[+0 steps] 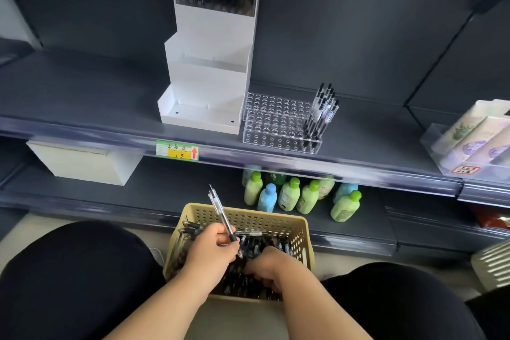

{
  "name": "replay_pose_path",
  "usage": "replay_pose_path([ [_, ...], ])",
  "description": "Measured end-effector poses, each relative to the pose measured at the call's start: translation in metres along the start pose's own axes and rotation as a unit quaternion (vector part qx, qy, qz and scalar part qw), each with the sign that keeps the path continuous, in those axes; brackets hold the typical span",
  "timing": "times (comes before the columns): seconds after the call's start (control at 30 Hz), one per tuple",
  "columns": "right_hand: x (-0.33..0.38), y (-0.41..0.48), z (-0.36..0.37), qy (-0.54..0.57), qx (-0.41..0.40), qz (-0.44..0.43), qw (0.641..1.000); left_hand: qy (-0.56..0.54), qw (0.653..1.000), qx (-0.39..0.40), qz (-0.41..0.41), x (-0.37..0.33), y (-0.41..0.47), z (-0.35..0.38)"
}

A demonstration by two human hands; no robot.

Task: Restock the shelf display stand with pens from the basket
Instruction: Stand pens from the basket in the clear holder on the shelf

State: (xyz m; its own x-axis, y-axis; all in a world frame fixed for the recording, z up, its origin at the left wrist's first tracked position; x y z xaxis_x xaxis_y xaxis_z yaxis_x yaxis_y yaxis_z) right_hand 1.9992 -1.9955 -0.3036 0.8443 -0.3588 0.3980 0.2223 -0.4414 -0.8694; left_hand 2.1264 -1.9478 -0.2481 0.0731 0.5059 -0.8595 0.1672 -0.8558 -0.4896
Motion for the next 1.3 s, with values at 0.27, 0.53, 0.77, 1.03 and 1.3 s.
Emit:
replay_pose_path([
  [0.27, -0.001, -0.047, -0.035, -0.165, -0.071, 0.022, 0.983, 0.003, 1.000, 0.004, 0.024, -0.018, 0.001, 0.007],
  [0.53, 0.015, -0.104, -0.088, -0.082, -0.148, -0.115, 0.979, 0.034, 0.995, 0.029, 0.094, -0.058, 0.000, 0.007],
  [0.77, 0.069, -0.164, -0.156, 0.069, -0.273, -0.364, 0.888, 0.110, 0.980, 0.064, 0.155, -0.117, 0.036, -0.005],
  [1.03, 0.118, -0.157, -0.232, 0.057, -0.442, -0.393, 0.804, 0.112, 0.972, 0.071, 0.196, -0.155, 0.084, 0.001],
  [1.3, 0.126, -0.141, -0.241, 0.109, -0.453, -0.406, 0.786, 0.111, 0.969, 0.079, 0.205, -0.158, 0.078, 0.002],
])
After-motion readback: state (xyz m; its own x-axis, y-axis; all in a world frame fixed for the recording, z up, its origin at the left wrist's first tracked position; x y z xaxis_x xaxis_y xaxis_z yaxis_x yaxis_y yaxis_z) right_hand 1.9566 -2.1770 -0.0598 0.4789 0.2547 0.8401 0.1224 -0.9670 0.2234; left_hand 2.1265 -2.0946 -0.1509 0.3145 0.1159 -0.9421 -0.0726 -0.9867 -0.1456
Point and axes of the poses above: each hand's wrist, its own y-axis towards the middle knuckle, its own z-axis out of the palm, x = y × z, the point moved 4 cm from there along y, towards the middle knuckle, and after that the axes turned 9 degrees about x, right-handed, at the moved point
